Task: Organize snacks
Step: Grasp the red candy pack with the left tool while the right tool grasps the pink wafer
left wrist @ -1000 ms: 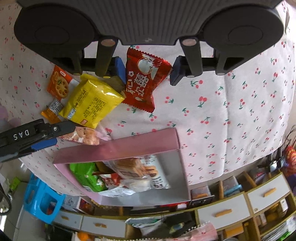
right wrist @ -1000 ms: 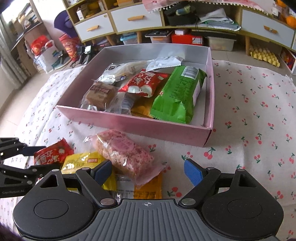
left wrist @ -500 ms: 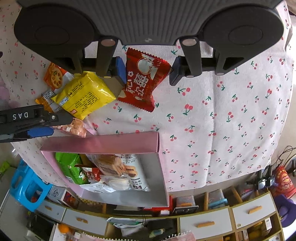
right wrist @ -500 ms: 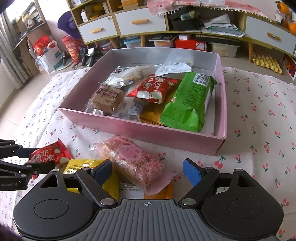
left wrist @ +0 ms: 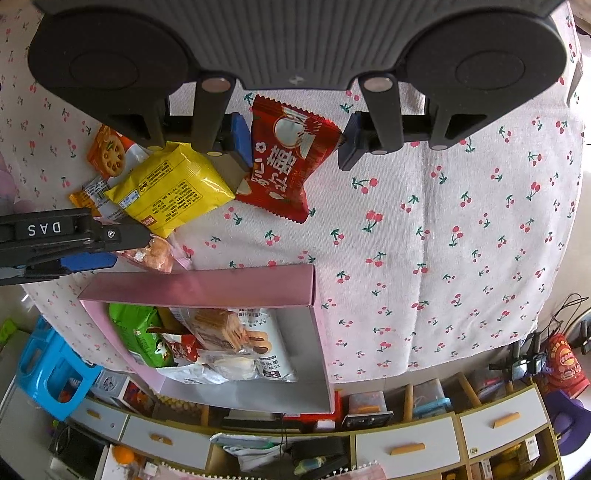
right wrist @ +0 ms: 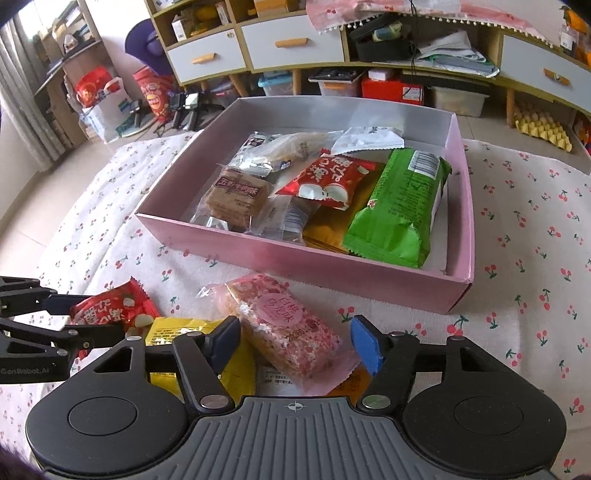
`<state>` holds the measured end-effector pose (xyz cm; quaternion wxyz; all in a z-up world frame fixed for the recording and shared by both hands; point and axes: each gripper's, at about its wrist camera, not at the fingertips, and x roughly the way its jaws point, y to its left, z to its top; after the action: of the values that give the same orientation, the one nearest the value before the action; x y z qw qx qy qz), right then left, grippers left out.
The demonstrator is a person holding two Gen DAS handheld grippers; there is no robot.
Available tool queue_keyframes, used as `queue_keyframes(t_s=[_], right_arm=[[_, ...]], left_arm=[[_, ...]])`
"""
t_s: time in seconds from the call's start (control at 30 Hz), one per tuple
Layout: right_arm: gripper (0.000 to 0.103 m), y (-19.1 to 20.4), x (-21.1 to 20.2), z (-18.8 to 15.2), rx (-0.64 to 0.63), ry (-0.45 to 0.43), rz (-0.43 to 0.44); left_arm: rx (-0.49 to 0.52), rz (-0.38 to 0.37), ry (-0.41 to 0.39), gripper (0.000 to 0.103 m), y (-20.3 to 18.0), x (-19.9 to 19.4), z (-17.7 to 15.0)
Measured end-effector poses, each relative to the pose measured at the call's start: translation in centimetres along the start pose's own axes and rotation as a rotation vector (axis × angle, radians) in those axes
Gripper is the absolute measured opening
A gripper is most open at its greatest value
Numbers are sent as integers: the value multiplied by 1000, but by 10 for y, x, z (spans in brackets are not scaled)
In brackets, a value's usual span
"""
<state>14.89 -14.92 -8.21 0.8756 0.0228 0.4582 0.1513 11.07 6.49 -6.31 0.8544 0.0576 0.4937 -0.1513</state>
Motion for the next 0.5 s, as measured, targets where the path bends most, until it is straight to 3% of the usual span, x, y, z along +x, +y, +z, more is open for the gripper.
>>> queue_keyframes(t_s=[0.07,0.27,0.5], right_arm=[[56,1,-1,1,3,5,-1],[50,7,-5,4,17,25,2],[45,-6,-13,8,161,55,57]], left_arm=[[2,3,-1,45,-1,0,0],[-5,6,-4,45,-1,-2,1],[-39,-14,-14,45,2,-7,2]])
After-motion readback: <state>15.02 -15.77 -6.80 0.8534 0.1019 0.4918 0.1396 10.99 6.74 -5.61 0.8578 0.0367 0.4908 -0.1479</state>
